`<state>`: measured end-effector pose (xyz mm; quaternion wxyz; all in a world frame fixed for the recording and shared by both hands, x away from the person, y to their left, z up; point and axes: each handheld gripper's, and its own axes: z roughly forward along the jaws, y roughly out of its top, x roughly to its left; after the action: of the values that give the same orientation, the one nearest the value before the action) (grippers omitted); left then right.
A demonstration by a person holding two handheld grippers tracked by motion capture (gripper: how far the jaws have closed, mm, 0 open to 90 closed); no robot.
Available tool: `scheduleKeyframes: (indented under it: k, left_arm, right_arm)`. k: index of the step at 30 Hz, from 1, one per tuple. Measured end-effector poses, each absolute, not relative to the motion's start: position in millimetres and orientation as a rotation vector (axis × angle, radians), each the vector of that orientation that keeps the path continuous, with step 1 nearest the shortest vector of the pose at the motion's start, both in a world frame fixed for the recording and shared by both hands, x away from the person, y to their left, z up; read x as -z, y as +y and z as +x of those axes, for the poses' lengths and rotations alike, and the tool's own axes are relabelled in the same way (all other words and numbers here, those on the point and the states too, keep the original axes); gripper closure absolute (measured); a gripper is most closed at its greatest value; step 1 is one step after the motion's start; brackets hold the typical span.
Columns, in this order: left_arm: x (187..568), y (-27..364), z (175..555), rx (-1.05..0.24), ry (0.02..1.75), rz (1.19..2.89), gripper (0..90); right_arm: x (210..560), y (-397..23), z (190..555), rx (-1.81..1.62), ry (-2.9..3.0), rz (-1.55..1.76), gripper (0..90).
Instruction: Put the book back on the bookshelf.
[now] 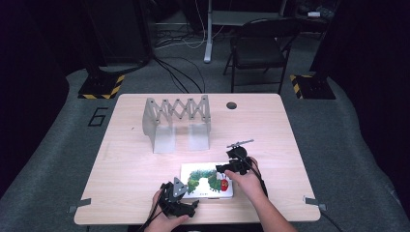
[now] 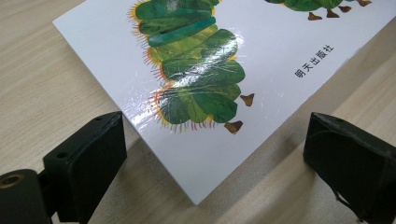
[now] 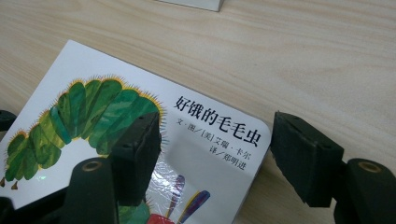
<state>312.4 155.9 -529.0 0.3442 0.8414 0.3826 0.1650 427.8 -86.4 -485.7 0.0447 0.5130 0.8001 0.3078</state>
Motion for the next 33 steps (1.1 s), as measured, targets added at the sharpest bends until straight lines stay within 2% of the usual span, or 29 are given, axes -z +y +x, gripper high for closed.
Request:
scheduleKeyframes:
  k: [16, 33]
  left_arm:
    - [530.0, 154.5, 313.3, -0.434, 1.010, 2.185, 0.9]
    - [529.1, 156.3, 315.2, -0.466, 1.081, 2.169, 0.9]
  right_arm:
    - [474.8, -87.4, 422.2, -0.976, 2.440, 1.528, 33.0]
    - [462.5, -80.6, 413.6, -1.000, 2.451, 1.491, 33.0]
